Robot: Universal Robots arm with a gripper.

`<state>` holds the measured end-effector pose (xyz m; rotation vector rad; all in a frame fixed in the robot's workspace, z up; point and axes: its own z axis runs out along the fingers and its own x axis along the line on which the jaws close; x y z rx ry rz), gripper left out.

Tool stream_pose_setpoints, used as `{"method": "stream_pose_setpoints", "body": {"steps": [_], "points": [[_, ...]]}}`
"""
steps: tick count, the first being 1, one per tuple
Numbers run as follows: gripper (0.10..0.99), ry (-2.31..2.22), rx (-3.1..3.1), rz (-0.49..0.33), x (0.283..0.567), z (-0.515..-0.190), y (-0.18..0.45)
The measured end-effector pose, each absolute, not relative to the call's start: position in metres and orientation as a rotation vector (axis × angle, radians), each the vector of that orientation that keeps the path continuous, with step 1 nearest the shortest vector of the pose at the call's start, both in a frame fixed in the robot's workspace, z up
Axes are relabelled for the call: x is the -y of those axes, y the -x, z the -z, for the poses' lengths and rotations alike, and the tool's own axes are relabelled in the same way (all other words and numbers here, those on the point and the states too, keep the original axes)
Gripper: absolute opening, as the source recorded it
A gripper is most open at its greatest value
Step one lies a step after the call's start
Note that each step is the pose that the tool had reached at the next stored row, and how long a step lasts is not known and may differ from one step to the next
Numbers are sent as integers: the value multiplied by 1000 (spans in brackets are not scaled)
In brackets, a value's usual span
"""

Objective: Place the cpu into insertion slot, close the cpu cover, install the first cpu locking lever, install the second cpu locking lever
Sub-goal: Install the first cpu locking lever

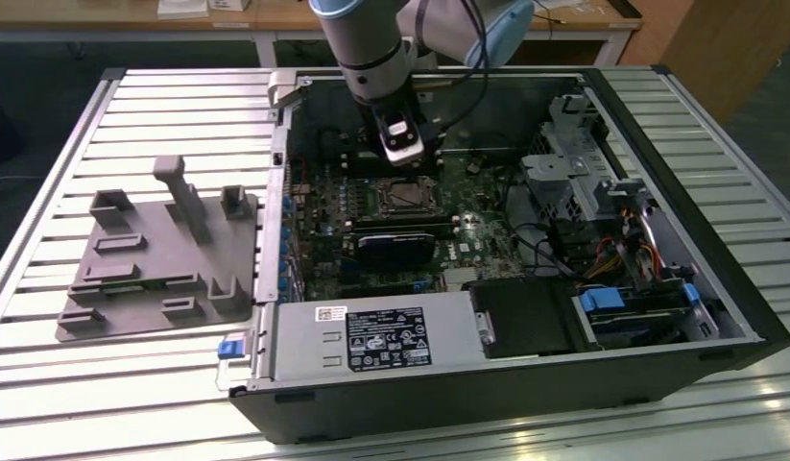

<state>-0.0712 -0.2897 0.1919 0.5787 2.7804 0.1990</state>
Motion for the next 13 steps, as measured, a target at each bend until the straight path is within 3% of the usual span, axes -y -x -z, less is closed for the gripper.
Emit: {"method": "stream_pose_setpoints", "body": {"steps": [13], "points": [[102, -579, -2780, -200, 290, -201, 71]]}}
